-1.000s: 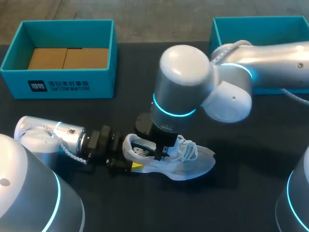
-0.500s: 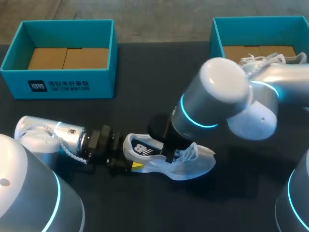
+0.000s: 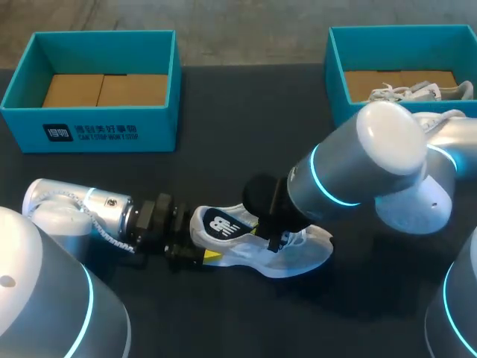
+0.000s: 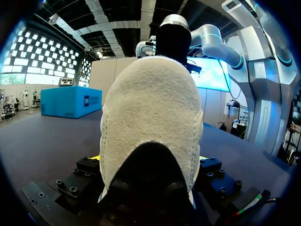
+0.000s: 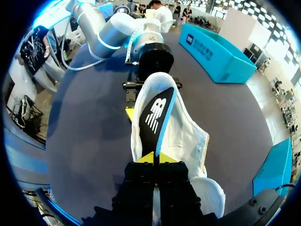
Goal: Take the shoe out of the shoebox, open the shoe tongue, remove and reinsert the insole, then place the shoe into the shoebox
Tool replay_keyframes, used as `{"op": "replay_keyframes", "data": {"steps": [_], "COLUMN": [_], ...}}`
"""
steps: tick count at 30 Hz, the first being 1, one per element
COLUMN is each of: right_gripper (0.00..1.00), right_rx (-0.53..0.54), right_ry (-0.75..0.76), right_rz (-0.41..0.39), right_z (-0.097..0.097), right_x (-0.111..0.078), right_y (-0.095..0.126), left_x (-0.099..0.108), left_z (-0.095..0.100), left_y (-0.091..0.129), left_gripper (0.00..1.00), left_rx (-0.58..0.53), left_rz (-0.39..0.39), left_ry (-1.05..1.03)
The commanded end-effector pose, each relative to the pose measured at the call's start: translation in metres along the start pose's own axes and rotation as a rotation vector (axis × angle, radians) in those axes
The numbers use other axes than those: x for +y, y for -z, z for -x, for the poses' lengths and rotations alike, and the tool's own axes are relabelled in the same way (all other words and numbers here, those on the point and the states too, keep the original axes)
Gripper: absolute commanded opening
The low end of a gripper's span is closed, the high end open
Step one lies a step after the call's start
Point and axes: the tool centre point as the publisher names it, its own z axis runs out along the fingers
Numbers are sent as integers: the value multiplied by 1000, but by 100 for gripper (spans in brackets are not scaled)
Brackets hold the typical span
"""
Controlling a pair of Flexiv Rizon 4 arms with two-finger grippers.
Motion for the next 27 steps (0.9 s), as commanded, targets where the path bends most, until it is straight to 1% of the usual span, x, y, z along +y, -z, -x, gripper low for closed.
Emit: {"op": "replay_keyframes", "data": {"steps": [1,2,3,5,8,9,13,19,27], "right_gripper": [47,54,55,52,54,53,42,40,43], "right_rx": [10,11,10,14,27,33,64,86,149], "right_ry": [6,11,15,20,30,33,40,59,40], "right_rz": [12,3,0,-10,-24,-25,-32,-55,-70], "right_z": [3,3,3,3,3,2,2,2,6], "right_x": [1,2,4,8,14,16,24,36,44], "right_y": [1,2,3,5,9,9,13,21,25], "left_x": [4,4,4,4,4,4,4,4,4], "left_z": [4,4,4,4,4,4,4,4,4], "left_y": [-2,-2,-2,-2,-2,-2,-2,-2,-2], "left_gripper": [0,0,0,0,0,0,0,0,0], "left_rx": [-1,-1,-1,-1,-1,-1,-1,-1,-1], "left_rz": [3,3,3,3,3,3,3,3,3], "left_ry": [1,1,1,1,1,1,1,1,1]}}
